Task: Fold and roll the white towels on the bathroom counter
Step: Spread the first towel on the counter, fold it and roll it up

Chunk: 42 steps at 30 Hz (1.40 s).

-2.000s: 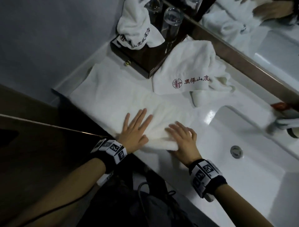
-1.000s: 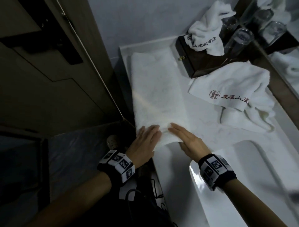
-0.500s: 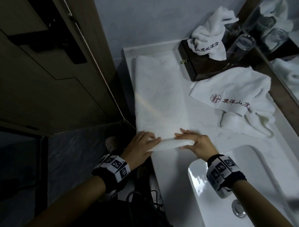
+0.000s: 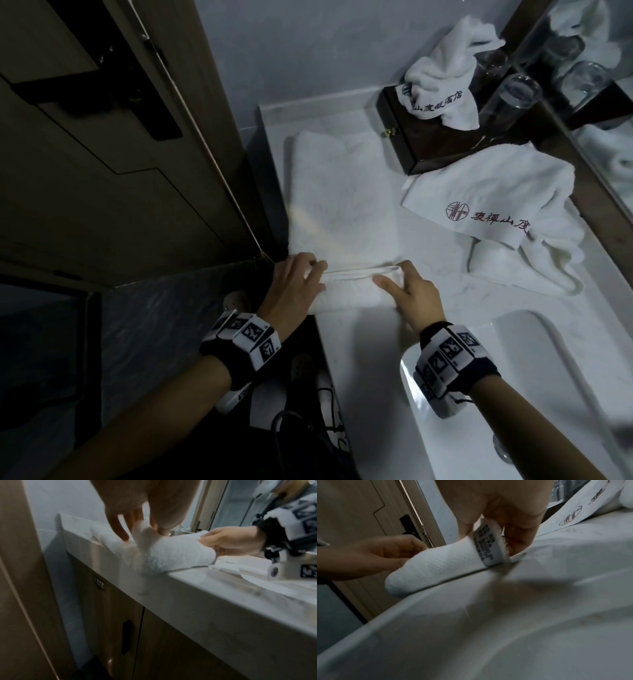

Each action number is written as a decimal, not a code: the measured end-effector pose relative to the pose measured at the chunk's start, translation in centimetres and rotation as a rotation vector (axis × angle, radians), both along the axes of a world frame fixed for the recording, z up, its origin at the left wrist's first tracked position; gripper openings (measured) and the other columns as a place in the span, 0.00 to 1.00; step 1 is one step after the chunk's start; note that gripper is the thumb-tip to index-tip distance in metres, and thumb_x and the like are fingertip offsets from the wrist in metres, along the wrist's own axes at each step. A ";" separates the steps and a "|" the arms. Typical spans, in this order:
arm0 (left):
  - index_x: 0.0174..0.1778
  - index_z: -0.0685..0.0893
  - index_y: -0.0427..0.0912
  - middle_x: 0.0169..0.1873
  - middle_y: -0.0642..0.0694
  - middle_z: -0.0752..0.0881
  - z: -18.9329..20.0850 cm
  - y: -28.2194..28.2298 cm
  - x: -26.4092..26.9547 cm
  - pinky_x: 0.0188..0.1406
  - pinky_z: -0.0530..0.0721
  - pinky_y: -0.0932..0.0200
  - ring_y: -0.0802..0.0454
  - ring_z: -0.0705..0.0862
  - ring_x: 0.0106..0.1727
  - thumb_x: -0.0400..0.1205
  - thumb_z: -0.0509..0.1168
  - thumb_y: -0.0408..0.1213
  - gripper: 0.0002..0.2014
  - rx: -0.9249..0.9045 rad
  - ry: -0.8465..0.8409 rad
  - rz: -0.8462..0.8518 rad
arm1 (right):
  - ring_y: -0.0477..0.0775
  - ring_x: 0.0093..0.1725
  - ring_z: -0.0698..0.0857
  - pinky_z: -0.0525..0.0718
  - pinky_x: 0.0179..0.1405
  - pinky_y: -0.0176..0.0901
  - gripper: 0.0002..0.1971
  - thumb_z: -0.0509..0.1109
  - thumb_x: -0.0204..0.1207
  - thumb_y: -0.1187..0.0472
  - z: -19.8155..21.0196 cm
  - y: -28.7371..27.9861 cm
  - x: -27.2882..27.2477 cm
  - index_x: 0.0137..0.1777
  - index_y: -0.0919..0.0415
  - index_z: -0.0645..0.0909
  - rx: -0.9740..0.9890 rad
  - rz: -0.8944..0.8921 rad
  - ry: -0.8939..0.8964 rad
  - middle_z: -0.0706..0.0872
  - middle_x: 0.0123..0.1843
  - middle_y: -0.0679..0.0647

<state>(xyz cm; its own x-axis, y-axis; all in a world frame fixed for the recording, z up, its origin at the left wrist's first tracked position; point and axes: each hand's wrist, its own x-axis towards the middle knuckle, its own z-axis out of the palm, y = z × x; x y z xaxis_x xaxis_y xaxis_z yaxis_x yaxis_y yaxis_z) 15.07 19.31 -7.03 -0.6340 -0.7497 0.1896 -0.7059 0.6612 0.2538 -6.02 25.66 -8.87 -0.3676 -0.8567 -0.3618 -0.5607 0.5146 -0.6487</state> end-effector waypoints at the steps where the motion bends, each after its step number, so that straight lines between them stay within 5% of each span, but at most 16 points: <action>1: 0.50 0.81 0.44 0.47 0.45 0.84 0.0 0.2 -0.1 0.31 0.84 0.60 0.50 0.72 0.48 0.67 0.72 0.30 0.16 -0.098 0.024 -0.075 | 0.61 0.37 0.79 0.74 0.42 0.50 0.18 0.67 0.76 0.44 -0.1 -0.3 0.1 0.56 0.57 0.74 0.011 0.001 0.020 0.74 0.27 0.52; 4: 0.53 0.79 0.44 0.47 0.48 0.89 -0.5 0.5 0.3 0.46 0.86 0.62 0.51 0.84 0.50 0.70 0.54 0.30 0.18 -0.155 -0.019 -0.321 | 0.59 0.40 0.78 0.76 0.44 0.51 0.24 0.65 0.77 0.42 -0.2 -1.0 0.1 0.59 0.63 0.73 0.041 -0.011 0.047 0.77 0.34 0.56; 10: 0.61 0.84 0.38 0.55 0.47 0.89 -1.0 0.8 1.0 0.64 0.81 0.56 0.53 0.87 0.57 0.71 0.63 0.36 0.22 0.012 -0.111 -0.351 | 0.67 0.47 0.83 0.76 0.44 0.53 0.23 0.61 0.79 0.43 -0.1 -1.8 0.6 0.55 0.65 0.72 0.062 -0.046 0.082 0.84 0.42 0.63; 14: 0.57 0.86 0.37 0.50 0.47 0.91 -0.8 0.4 0.4 0.59 0.85 0.59 0.54 0.88 0.54 0.71 0.63 0.29 0.18 -0.047 -0.109 -0.345 | 0.68 0.50 0.82 0.72 0.44 0.52 0.25 0.64 0.78 0.44 0.1 -1.9 1.3 0.59 0.67 0.71 0.038 -0.071 0.195 0.85 0.47 0.66; 18: 0.51 0.88 0.34 0.45 0.43 0.92 0.2 -0.2 -0.2 0.46 0.89 0.57 0.49 0.91 0.46 0.54 0.73 0.22 0.26 0.094 -0.016 -0.264 | 0.69 0.50 0.80 0.74 0.51 0.57 0.18 0.73 0.73 0.60 0.4 -0.8 2.1 0.57 0.72 0.79 -0.354 0.052 0.528 0.82 0.53 0.69; 20: 0.60 0.83 0.32 0.56 0.37 0.88 0.4 -0.8 0.0 0.55 0.87 0.53 0.45 0.87 0.56 0.60 0.72 0.20 0.29 0.291 0.018 -0.229 | 0.62 0.51 0.80 0.70 0.53 0.50 0.10 0.68 0.76 0.61 0.4 -0.2 1.9 0.51 0.67 0.83 -0.528 0.302 0.488 0.85 0.50 0.64; 22: 0.70 0.75 0.38 0.69 0.41 0.79 0.1 -1.3 0.4 0.69 0.74 0.58 0.48 0.78 0.69 0.71 0.67 0.25 0.29 0.501 0.063 -0.154 | 0.53 0.53 0.78 0.65 0.53 0.41 0.13 0.69 0.75 0.53 0.4 0.3 1.1 0.48 0.64 0.85 -0.506 0.459 0.405 0.88 0.49 0.57; 24: 0.70 0.76 0.45 0.70 0.46 0.79 -0.3 -1.6 0.7 0.69 0.70 0.64 0.50 0.78 0.69 0.73 0.68 0.29 0.27 0.622 0.122 -0.064 | 0.49 0.55 0.75 0.64 0.55 0.41 0.17 0.78 0.65 0.52 0.6 0.3 0.1 0.50 0.62 0.86 -0.450 0.528 0.400 0.88 0.50 0.55; 27: 0.64 0.82 0.45 0.62 0.44 0.85 -0.2 -2.4 0.7 0.61 0.75 0.68 0.49 0.82 0.62 0.70 0.72 0.28 0.24 0.751 0.255 0.046 | 0.56 0.57 0.79 0.72 0.59 0.49 0.26 0.85 0.57 0.62 0.4 0.5 -0.7 0.56 0.64 0.85 -0.363 0.594 0.429 0.87 0.55 0.59; 31: 0.61 0.84 0.43 0.58 0.43 0.87 0.1 -3.4 0.9 0.60 0.79 0.64 0.52 0.83 0.59 0.69 0.74 0.28 0.23 0.859 0.268 0.022 | 0.58 0.55 0.85 0.81 0.56 0.49 0.20 0.80 0.66 0.63 1.2 0.5 -1.6 0.59 0.57 0.84 -0.285 0.451 0.203 0.86 0.57 0.50; 36: 0.66 0.80 0.52 0.63 0.47 0.84 -0.2 -4.4 1.7 0.61 0.77 0.66 0.56 0.80 0.63 0.72 0.70 0.31 0.25 1.038 0.167 0.010 | 0.30 0.50 0.83 0.75 0.49 0.22 0.23 0.83 0.60 0.60 2.4 -0.2 -2.4 0.50 0.36 0.83 -0.097 0.270 -0.193 0.86 0.52 0.35; 40: 0.73 0.70 0.53 0.70 0.49 0.76 -0.5 -3.9 2.3 0.72 0.69 0.63 0.54 0.73 0.72 0.77 0.68 0.31 0.29 1.081 0.259 -0.057 | 0.41 0.45 0.83 0.78 0.43 0.27 0.24 0.84 0.57 0.57 2.3 -1.7 -2.9 0.52 0.45 0.80 0.000 0.127 -0.226 0.84 0.48 0.42; 42: 0.73 0.66 0.56 0.71 0.53 0.71 -0.4 -3.4 2.5 0.74 0.62 0.68 0.58 0.68 0.73 0.78 0.68 0.32 0.30 0.898 0.246 -0.151 | 0.45 0.43 0.82 0.77 0.41 0.32 0.23 0.84 0.58 0.58 2.2 -2.6 -2.8 0.50 0.46 0.76 0.007 0.080 -0.247 0.83 0.45 0.45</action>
